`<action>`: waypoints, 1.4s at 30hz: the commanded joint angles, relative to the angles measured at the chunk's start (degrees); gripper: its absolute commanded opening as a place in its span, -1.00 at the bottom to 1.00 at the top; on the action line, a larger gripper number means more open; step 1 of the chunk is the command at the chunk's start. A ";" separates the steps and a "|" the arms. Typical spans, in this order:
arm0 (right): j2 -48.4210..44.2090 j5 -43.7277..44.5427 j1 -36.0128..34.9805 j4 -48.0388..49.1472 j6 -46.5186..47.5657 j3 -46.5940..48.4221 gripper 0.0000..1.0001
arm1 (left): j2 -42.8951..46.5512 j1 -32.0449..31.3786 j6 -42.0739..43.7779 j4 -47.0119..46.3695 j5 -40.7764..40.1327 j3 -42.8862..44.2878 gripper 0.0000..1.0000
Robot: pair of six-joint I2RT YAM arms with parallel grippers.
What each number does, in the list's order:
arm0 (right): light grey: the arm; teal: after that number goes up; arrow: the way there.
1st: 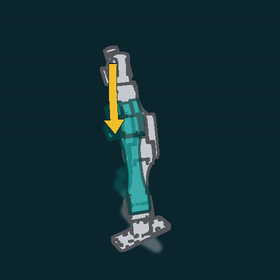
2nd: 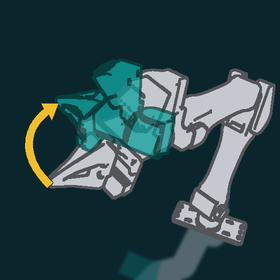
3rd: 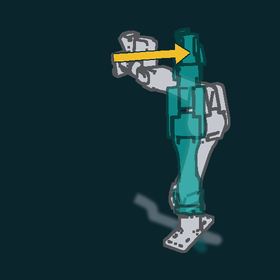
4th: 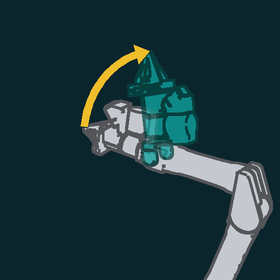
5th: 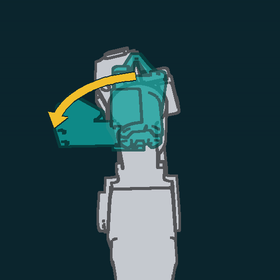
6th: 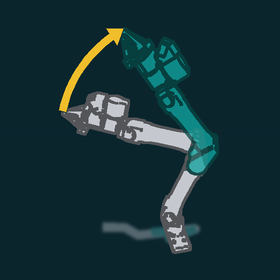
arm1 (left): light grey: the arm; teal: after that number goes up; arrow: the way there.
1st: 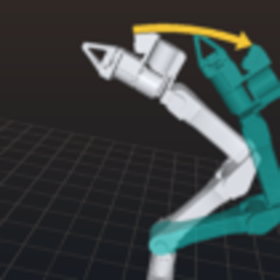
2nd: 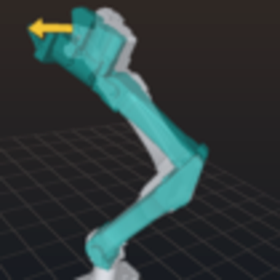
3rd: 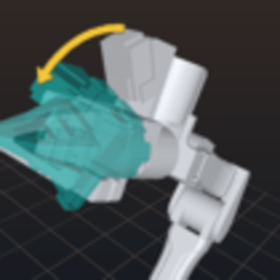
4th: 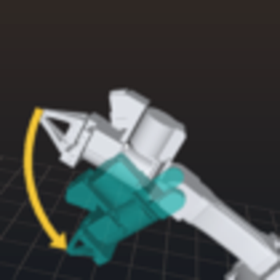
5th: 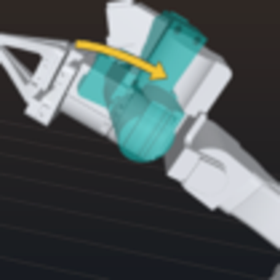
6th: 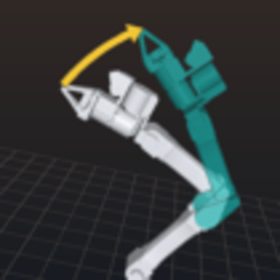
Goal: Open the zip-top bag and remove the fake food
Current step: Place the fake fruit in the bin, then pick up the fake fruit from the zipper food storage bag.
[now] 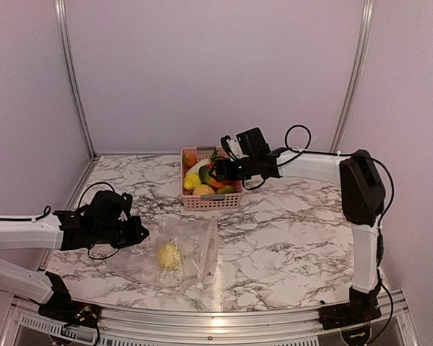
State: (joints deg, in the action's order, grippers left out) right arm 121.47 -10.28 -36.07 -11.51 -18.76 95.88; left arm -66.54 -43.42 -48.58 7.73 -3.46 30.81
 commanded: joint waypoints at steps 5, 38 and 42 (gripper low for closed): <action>-10.02 1.70 -0.86 -0.89 1.08 -6.80 0.40 | -0.63 0.02 0.34 -0.35 0.73 0.57 -1.00; -27.05 -0.70 -19.55 1.70 -7.52 -36.70 -0.22 | 1.41 -9.38 -6.93 -2.01 -1.50 -4.78 -1.00; -25.57 -1.63 -20.78 3.07 -8.17 -36.31 -0.24 | 0.60 -11.06 -8.58 -3.32 -2.22 -5.43 -1.00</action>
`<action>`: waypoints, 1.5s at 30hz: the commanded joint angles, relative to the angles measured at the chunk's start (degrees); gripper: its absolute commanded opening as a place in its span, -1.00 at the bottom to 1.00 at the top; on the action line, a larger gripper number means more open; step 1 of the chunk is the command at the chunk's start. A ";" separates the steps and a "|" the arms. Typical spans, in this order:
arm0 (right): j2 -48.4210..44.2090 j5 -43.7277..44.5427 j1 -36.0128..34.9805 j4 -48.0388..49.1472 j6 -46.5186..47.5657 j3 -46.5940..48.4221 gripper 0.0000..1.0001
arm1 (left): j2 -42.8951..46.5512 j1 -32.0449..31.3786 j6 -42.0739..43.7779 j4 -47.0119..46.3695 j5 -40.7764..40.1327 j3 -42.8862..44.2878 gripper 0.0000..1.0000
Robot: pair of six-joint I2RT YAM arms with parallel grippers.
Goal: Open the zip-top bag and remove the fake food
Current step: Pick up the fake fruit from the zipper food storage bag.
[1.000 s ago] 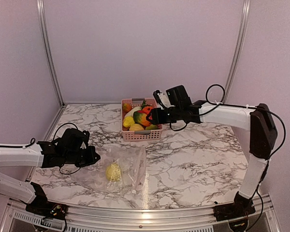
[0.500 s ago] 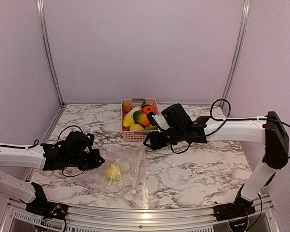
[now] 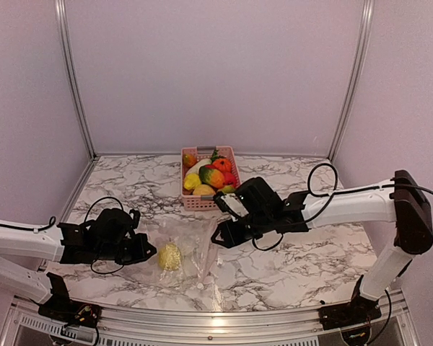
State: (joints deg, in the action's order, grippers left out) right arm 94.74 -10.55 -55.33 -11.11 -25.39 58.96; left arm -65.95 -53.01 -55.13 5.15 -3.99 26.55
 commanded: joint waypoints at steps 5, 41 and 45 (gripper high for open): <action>3.07 -2.69 -2.50 3.91 -1.92 1.16 -0.25 | -0.97 -2.44 -3.09 -1.85 -2.41 -1.58 -1.00; 14.47 -10.62 -5.05 5.34 1.18 10.78 0.13 | -13.28 -2.71 -2.02 -11.49 0.90 3.47 -1.00; 16.08 -9.78 -5.05 6.54 0.18 11.29 0.16 | -14.63 -2.62 -0.85 -11.22 0.40 5.03 -1.00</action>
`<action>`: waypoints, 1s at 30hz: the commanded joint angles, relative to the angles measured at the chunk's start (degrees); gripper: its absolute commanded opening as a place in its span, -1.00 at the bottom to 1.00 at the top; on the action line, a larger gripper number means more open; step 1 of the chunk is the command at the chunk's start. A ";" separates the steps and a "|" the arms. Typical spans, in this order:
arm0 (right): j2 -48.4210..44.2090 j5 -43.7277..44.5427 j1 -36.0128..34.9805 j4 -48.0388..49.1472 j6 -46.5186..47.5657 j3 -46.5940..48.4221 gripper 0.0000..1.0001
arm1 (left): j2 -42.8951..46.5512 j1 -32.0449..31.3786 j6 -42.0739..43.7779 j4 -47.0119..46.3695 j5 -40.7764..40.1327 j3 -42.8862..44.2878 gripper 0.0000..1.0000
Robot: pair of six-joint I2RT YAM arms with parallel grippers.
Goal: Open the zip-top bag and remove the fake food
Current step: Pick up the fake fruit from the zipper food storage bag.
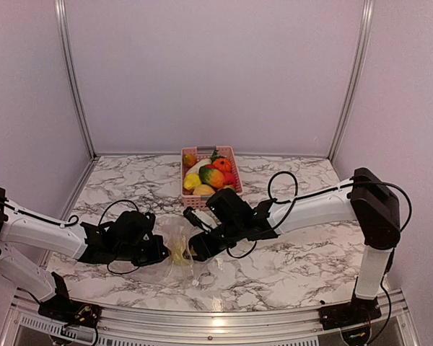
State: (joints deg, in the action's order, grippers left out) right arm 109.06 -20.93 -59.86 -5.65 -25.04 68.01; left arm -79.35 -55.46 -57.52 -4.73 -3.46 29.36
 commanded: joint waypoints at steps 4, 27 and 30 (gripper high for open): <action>1.86 0.99 -0.57 1.92 -0.94 2.04 0.23 | -1.30 -0.01 2.22 -1.34 -0.38 2.27 -1.00; 2.21 3.35 -0.53 4.00 -4.81 2.21 0.38 | -4.15 2.90 6.11 -2.78 0.69 3.91 -1.00; 2.96 3.52 -0.53 2.97 -4.25 3.22 0.38 | -5.11 2.81 5.56 -4.46 1.99 3.24 -1.00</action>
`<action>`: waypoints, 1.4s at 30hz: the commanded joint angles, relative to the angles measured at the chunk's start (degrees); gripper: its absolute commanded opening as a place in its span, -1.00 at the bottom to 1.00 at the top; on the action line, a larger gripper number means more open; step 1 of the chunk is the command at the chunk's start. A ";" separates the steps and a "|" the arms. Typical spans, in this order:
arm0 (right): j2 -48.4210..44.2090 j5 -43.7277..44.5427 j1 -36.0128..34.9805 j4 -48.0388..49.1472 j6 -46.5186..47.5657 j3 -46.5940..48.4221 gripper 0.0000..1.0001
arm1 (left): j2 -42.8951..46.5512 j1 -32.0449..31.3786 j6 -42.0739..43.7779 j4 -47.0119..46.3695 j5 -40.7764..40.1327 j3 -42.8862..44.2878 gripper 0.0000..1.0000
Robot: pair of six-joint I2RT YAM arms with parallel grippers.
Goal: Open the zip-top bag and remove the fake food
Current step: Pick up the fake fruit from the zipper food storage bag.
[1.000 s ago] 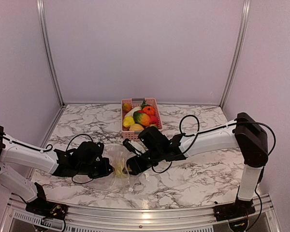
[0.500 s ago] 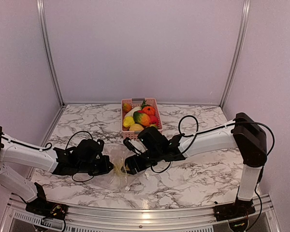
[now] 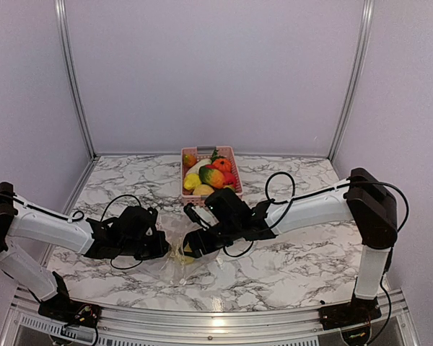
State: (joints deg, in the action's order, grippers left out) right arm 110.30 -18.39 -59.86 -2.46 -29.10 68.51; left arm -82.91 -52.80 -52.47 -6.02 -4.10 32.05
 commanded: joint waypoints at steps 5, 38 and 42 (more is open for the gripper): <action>2.99 1.05 -0.57 -0.97 0.74 3.78 0.40 | -0.83 0.06 -0.06 -5.50 3.36 -0.72 -1.00; 1.59 2.99 -0.70 -5.76 4.07 3.62 0.49 | -2.60 -0.41 -5.27 -3.47 -1.28 -4.29 -1.00; 0.53 3.80 -0.70 -6.68 4.53 2.78 0.48 | -2.44 -0.15 -5.25 -3.11 -1.59 -4.25 -1.00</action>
State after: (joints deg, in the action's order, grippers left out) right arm 113.54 -15.94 -59.94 -7.27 -25.74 72.07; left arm -86.00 -53.34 -57.28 -10.72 -4.21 28.42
